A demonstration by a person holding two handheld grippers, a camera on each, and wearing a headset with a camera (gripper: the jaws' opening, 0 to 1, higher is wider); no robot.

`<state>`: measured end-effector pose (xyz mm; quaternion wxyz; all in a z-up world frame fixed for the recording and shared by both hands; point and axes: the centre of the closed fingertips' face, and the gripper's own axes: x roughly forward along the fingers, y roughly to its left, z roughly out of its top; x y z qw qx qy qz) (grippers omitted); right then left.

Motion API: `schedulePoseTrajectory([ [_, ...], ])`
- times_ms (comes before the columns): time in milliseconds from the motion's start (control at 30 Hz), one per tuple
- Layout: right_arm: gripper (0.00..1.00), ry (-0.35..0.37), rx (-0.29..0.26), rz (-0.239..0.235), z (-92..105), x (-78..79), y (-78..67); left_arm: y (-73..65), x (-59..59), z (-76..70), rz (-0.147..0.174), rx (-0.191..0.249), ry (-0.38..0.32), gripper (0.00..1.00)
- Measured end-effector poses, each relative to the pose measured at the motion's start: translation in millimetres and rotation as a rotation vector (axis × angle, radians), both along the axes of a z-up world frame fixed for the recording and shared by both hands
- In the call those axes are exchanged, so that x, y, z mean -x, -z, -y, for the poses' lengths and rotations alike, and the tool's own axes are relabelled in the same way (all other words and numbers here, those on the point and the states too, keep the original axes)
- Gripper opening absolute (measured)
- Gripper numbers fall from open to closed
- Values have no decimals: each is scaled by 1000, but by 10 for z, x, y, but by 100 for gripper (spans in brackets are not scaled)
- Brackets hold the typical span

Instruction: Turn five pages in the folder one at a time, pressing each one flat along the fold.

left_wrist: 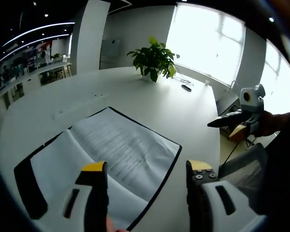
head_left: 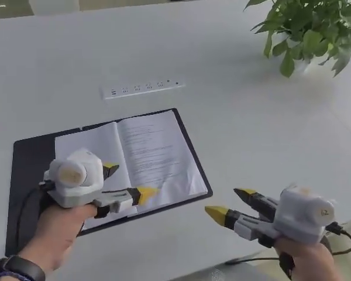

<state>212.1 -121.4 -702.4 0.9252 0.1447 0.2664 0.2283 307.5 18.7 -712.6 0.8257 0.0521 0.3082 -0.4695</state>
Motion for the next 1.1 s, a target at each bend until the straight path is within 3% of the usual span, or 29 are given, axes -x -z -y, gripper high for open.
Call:
schedulePoseTrajectory([
  [100,61,-1,-2,-9,20,2,27,61,-13,207,-14,2,22,65],
  [133,61,-2,-2,-9,21,2,28,71,-16,231,-15,1,25,65],
  [267,61,-4,-7,-14,47,-11,27,145,-53,550,-11,-10,65,66],
  [467,60,-9,-18,-22,73,-29,30,203,-145,863,-6,1,63,65],
  [600,60,-22,-19,-30,78,-23,45,350,-217,966,-15,-17,57,67],
  [767,60,-22,-27,-35,130,-43,53,432,-224,1068,-25,-32,37,67],
  [967,59,-15,-37,-38,217,-98,20,720,-258,1133,-41,-92,16,69],
  [1100,59,-12,-38,-39,265,-130,16,822,-234,1203,-48,-113,13,71],
])
